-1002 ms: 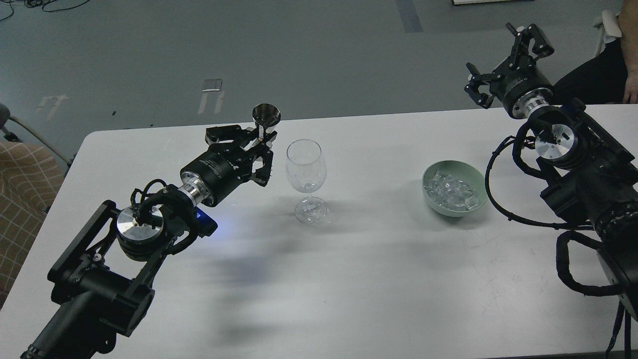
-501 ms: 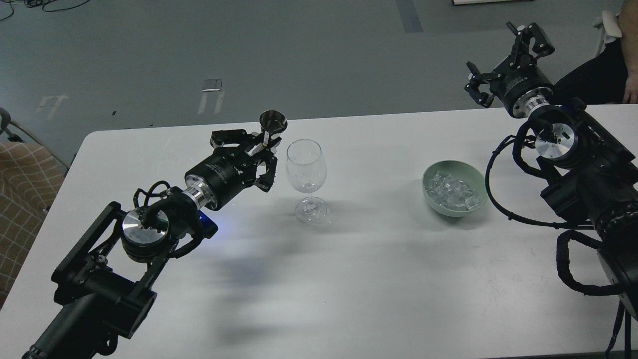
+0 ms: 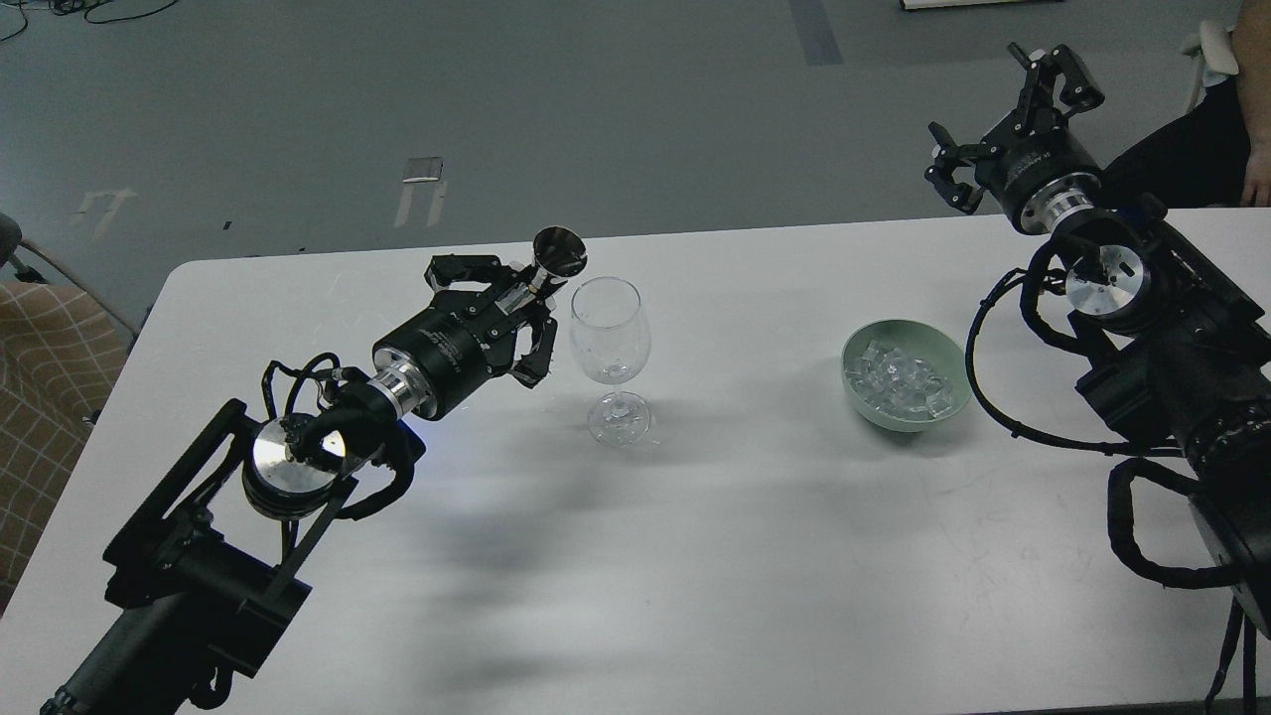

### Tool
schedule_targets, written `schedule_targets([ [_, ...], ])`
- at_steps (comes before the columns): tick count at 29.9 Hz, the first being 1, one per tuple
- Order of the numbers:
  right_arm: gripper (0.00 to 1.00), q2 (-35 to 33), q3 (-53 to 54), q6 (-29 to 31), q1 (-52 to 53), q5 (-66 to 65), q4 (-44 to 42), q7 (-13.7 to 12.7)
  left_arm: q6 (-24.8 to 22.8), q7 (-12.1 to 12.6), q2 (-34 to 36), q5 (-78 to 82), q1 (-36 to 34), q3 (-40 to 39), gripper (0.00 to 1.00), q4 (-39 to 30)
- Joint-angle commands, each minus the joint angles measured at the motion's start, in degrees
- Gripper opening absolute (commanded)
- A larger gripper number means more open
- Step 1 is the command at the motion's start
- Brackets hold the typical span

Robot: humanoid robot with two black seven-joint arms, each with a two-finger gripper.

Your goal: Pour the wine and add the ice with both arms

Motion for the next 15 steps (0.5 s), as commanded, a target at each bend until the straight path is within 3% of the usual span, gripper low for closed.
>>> schedule_targets([
  [1,1.00,-0.06,0.00,-0.01,-0.01,0.00,0.10,0.00,0.25,0.06,-0.03,0.42,-0.10,0.01,0.06,-0.01],
  [15,1.00,0.02,0.09,-0.09,0.26,0.00,0.45,0.00,0.69,1.12,2.16,7.36,-1.77,-0.16,0.06,-0.01],
])
